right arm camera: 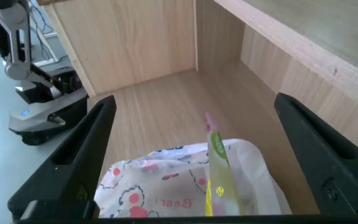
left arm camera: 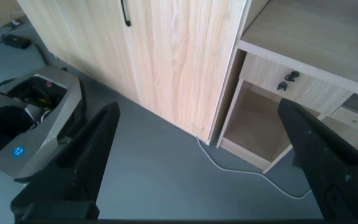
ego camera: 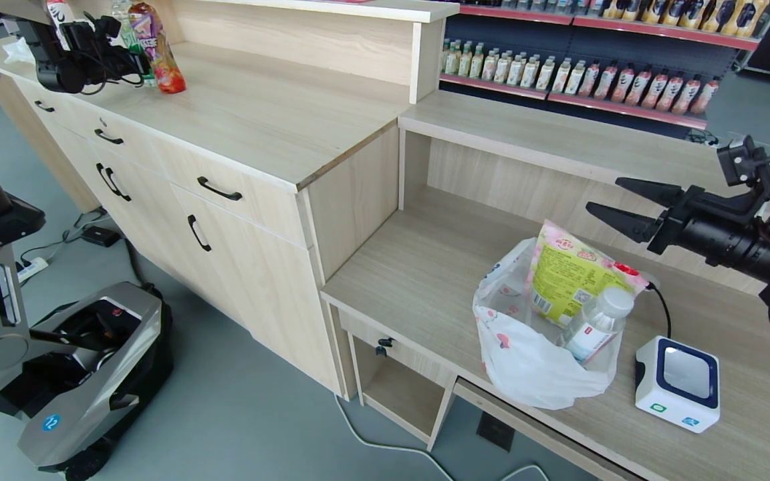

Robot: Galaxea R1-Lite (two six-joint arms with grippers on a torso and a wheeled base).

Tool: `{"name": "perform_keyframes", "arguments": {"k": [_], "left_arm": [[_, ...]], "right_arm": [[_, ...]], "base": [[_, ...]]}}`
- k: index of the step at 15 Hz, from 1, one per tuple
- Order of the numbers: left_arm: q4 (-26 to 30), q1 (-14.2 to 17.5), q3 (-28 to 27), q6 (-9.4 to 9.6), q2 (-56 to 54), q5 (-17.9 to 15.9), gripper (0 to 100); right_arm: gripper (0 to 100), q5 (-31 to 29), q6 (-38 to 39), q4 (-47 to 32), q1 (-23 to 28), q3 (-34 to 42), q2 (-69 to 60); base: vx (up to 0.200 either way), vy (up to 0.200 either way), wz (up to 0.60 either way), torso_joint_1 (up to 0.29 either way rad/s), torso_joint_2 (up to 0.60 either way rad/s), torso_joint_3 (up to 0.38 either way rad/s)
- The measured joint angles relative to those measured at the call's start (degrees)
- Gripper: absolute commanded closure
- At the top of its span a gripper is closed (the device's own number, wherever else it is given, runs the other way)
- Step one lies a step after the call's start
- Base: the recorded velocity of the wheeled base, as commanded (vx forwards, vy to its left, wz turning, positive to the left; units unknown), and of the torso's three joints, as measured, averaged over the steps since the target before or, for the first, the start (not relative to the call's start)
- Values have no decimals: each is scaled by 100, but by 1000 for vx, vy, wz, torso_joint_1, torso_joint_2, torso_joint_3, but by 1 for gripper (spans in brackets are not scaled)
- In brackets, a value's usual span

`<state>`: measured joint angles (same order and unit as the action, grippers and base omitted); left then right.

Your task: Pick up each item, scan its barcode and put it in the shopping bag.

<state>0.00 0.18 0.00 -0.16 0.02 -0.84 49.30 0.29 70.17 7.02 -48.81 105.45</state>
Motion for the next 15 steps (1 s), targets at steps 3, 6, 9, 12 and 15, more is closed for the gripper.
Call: {"name": "perform_keyframes", "arguments": {"k": [3,6,9,12,15], "left_arm": [[0,-2,0,0,0,0,0],[0,-2,0,0,0,2,0],[0,-2,0,0,0,2,0],[2,-5,0,0,0,5,0],[0,2,0,0,0,-2,0]], "right_arm": [[0,23,90,-90,-361,9,-768],[0,89,-355,-117,-592,80,-1590],[0,112,-1529,-126,-631,323,-2094],[0,106,-1781,-152,-474,127,-2311],[0,76,-1781,-752,-433,-513,-2409]], "base": [[0,0,0,0,0,0],[0,0,0,0,0,0],[0,0,-400,2,2,2],[0,0,-600,-58,124,82],[0,0,-200,-126,352,212]]}}
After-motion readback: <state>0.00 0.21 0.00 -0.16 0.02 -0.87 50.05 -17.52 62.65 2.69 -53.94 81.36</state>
